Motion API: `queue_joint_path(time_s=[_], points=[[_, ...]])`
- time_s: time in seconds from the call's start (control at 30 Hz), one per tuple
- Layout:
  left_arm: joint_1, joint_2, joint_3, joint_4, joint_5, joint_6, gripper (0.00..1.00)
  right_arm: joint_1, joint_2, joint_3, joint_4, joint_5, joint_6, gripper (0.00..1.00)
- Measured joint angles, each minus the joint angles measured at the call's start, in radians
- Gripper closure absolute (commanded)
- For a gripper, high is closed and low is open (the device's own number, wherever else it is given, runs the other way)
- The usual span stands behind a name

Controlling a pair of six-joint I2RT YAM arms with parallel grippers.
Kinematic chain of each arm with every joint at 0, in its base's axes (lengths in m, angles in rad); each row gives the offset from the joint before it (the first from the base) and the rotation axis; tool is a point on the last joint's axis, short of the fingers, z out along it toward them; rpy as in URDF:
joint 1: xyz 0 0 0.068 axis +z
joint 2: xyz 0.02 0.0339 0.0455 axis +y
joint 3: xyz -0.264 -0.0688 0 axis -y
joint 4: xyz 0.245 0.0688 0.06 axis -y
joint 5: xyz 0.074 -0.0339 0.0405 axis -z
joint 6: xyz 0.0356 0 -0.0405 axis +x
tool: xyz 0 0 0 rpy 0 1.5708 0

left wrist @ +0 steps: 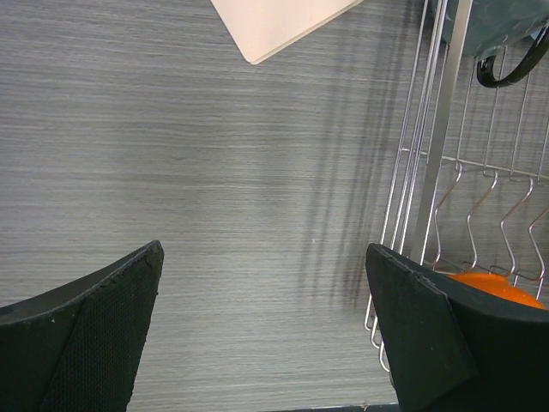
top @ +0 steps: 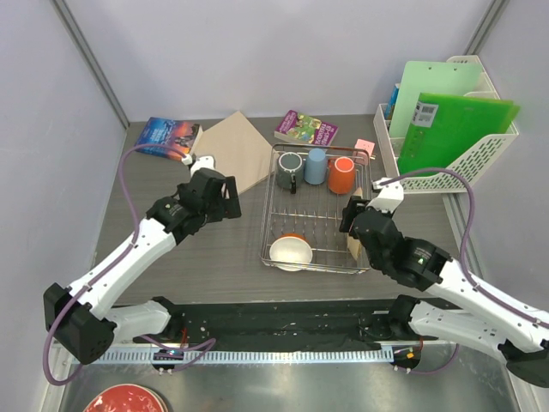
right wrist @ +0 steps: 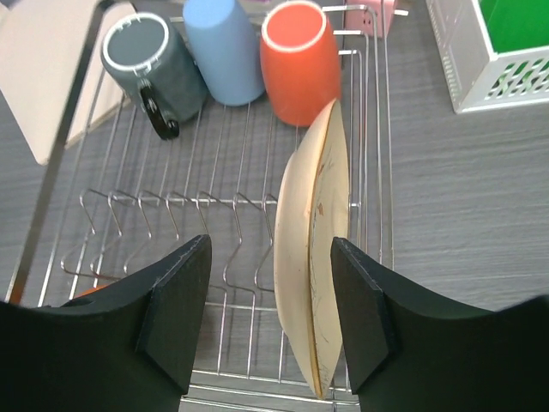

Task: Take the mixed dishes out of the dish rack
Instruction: Pick up the plate from the dish rack.

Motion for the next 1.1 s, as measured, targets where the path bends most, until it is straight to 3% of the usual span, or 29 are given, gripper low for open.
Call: queue_joint_path(time_s=[0.47, 0.53, 0.63, 0.67, 0.77, 1.0, 1.1], points=[[0.000, -0.015, -0.030, 0.000, 0.010, -0.018, 0.01, -0.034, 0.051, -0.095, 0.015, -0.033, 0.030, 0.39], [0.000, -0.015, -0.035, 0.000, 0.013, -0.024, 0.01, -0.045, 0.056, -0.109, 0.019, -0.040, 0.032, 0.43], [0.000, -0.015, -0.043, 0.000, 0.017, -0.027, 0.00, -0.058, 0.068, -0.135, 0.031, -0.051, 0.031, 0.60], [0.000, -0.015, -0.045, 0.000, 0.018, -0.029, 0.00, -0.060, 0.072, -0.142, 0.035, -0.056, 0.032, 0.70], [0.000, -0.015, -0.047, 0.000, 0.022, -0.030, 0.00, -0.064, 0.085, -0.148, 0.061, -0.084, 0.027, 0.85], [0.000, -0.014, -0.048, 0.000, 0.026, -0.030, 0.01, -0.065, 0.091, -0.145, 0.078, -0.120, 0.009, 0.99], [0.000, -0.013, -0.048, 0.001, 0.033, -0.034, 0.02, -0.068, 0.091, -0.142, 0.076, -0.130, 0.002, 0.99]])
